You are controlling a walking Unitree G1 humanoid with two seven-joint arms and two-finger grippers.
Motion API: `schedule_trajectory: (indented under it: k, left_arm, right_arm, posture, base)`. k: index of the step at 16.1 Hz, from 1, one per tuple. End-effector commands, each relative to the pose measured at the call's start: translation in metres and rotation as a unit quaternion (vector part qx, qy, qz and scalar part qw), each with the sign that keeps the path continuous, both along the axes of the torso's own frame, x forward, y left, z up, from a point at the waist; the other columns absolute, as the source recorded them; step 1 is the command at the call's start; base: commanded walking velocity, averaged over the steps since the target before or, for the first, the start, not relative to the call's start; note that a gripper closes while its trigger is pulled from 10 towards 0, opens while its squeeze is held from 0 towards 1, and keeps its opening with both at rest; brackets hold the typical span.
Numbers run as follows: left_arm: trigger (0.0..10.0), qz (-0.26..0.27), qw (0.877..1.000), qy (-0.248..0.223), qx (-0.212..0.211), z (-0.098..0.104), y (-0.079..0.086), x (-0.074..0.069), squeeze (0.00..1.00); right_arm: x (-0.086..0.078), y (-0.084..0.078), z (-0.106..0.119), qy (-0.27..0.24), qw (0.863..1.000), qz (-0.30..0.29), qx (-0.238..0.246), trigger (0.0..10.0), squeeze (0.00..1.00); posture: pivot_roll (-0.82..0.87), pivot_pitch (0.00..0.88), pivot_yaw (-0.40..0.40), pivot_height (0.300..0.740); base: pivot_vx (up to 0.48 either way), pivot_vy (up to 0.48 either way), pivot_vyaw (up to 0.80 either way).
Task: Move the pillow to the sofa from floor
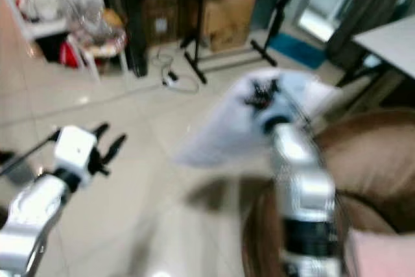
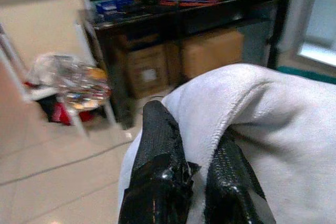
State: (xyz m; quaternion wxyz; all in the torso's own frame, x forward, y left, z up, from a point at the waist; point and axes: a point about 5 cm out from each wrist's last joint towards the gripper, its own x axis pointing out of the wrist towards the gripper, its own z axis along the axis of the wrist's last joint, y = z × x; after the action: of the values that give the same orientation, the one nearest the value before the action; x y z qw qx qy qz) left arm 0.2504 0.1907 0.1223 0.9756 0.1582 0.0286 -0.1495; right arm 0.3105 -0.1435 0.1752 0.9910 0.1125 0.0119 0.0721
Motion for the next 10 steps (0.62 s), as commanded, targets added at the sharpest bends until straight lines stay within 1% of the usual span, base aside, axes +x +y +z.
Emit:
schedule_trajectory:
  k: [1,3,4,5,6,7,8,10]
  left_arm:
    - [10.0,0.001,1.0,-0.006,0.005,0.002,-0.006,0.004,0.0]
    - [10.0,0.01,1.0,-0.017,0.007,0.004,-0.003,0.004,0.0]
    - [10.0,0.027,0.999,-0.029,0.003,0.005,0.0,0.004,0.0]
    - [10.0,0.038,0.999,-0.032,-0.003,0.005,0.001,0.005,0.0]
    - [10.0,0.059,0.997,-0.055,-0.01,0.008,0.004,0.008,0.0]
    - [10.0,0.066,0.995,-0.072,-0.009,0.011,0.004,0.009,0.0]
    - [10.0,0.073,0.994,-0.077,-0.008,0.011,0.005,0.009,0.0]
    - [10.0,0.101,0.991,-0.081,-0.02,0.013,0.012,0.01,0.0]
  right_arm:
    - [-0.004,-0.015,0.002,-0.009,0.999,-0.038,0.005,10.0,0.0]
    - [-0.006,-0.008,-0.001,-0.002,0.999,-0.033,0.012,10.0,0.0]
    - [-0.008,-0.006,-0.004,0.003,0.999,-0.032,0.008,10.0,0.0]
    - [-0.009,-0.005,-0.008,0.009,0.999,-0.036,-0.012,10.0,0.0]
    - [-0.009,-0.004,-0.012,0.013,0.999,-0.033,-0.022,10.0,0.0]
    - [-0.01,-0.002,-0.011,0.01,1.0,-0.024,-0.016,10.0,0.0]
    - [-0.01,-0.001,-0.011,0.008,1.0,-0.021,-0.011,10.0,0.0]
    - [-0.011,0.007,-0.01,0.004,1.0,-0.002,0.008,10.0,0.0]
  posture:
    - [0.05,0.0,-0.094,0.74]
    - [0.06,0.0,-0.093,0.74]
    - [0.06,0.0,-0.093,0.74]
    - [0.06,0.0,-0.093,0.74]
    - [0.06,0.0,-0.092,0.74]
    - [0.06,0.0,-0.093,0.74]
    - [0.06,0.0,-0.093,0.74]
    - [0.06,0.0,-0.091,0.74]
  base:
    - [0.0,0.0,-0.79]
    - [0.0,0.0,-0.79]
    - [0.0,0.0,-0.79]
    - [0.0,0.0,-0.79]
    - [0.0,0.0,-0.79]
    - [0.0,0.0,-0.79]
    - [0.0,0.0,-0.79]
    - [0.0,0.0,-0.79]
